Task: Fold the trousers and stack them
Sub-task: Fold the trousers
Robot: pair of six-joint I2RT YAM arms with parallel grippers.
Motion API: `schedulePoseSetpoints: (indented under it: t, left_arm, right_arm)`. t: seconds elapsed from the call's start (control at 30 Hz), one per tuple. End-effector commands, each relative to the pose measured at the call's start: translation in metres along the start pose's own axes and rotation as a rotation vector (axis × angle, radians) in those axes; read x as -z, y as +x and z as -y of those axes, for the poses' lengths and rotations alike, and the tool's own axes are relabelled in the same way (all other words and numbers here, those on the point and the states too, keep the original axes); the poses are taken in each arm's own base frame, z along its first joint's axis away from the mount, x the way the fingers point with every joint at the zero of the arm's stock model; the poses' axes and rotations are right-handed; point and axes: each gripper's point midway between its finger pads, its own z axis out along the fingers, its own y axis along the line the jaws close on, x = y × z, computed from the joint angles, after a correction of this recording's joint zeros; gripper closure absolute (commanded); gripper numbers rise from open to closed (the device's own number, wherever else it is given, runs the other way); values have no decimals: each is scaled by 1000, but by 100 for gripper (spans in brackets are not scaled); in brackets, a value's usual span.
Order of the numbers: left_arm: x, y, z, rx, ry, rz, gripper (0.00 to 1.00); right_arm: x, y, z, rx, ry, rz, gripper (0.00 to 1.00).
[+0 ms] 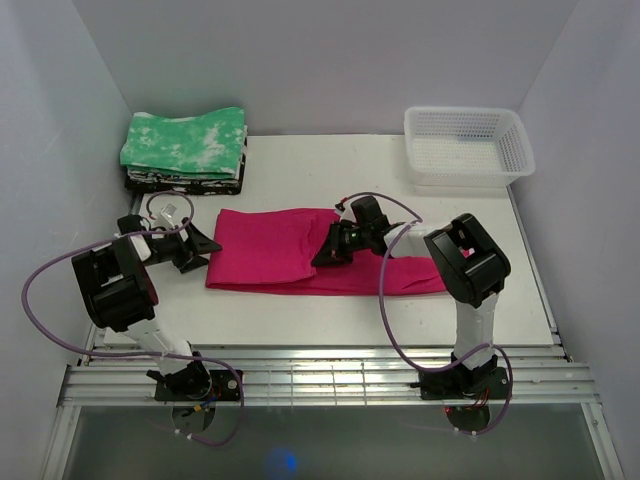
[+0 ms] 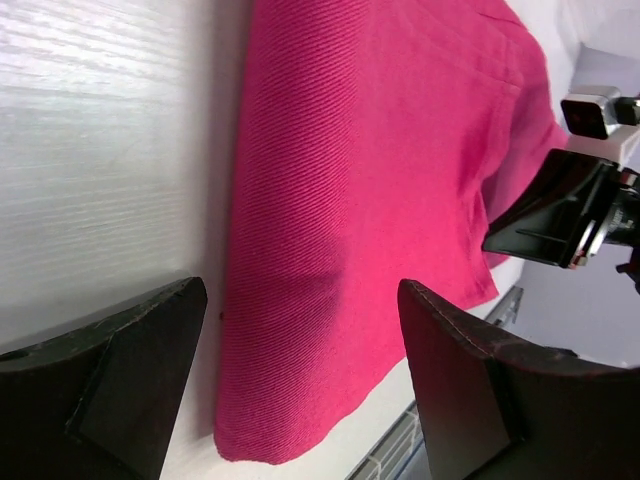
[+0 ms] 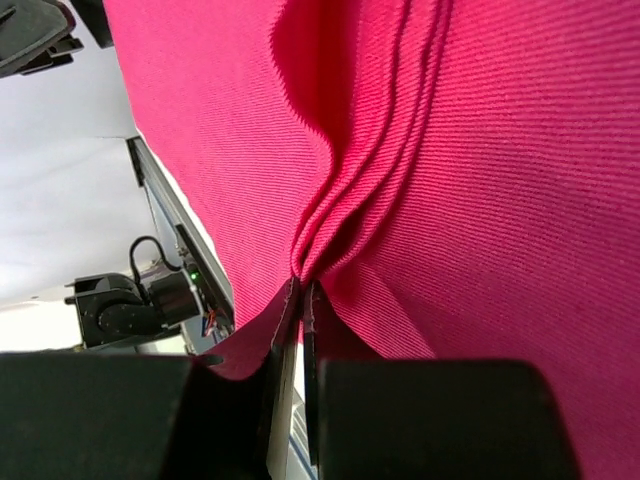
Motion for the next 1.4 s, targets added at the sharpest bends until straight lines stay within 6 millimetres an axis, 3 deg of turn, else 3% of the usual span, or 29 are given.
schedulePoseSetpoints:
  t: [0.0,0.17,0.33,0.7,0.8,0.83,0.87,0.93,0.97,1.0,1.07,1.1,1.13,1.3,1.37]
  left_arm:
    - [-8,6,-2,6,50,-29,11]
    - [-21,16,-16,86,69,-63,22]
    - [-30,17,-19,150,111,-66,26]
    - [-38,20,-27,201,130,-81,40]
    - [-40,18,-23,208,169,-86,53]
    - [-40,16,-22,207,177,-84,57]
    - [-39,14,-20,204,181,-80,71]
    - [-39,9,-19,193,183,-63,87]
    - [-37,6,-16,190,191,-58,100]
    - [-36,5,-14,185,196,-55,100]
    - [-34,3,-10,180,209,-51,100]
    - [-31,1,-7,168,212,-42,100]
    - [-29,-1,-6,162,214,-38,100]
    - [-4,-19,-2,107,180,25,100]
    - [10,-35,1,26,155,69,100]
  right_arm:
    - [17,-20,-14,93,19,88,92]
    - [22,-23,-25,130,-18,94,92]
    - [31,-28,-36,184,-25,123,92]
    - [22,-16,27,145,143,107,92]
    - [22,-15,37,167,176,97,92]
    - [22,-15,41,171,190,84,87]
    - [23,-23,36,197,187,93,84]
    - [26,-35,34,271,172,95,73]
    - [30,-42,31,291,174,96,73]
    - [32,-43,26,310,150,89,72]
    - [40,-48,29,320,158,85,57]
    - [43,-47,29,320,145,72,43]
    - [52,-49,31,323,154,74,37]
    - [99,-67,11,371,89,97,33]
    - [128,-82,10,427,92,138,34]
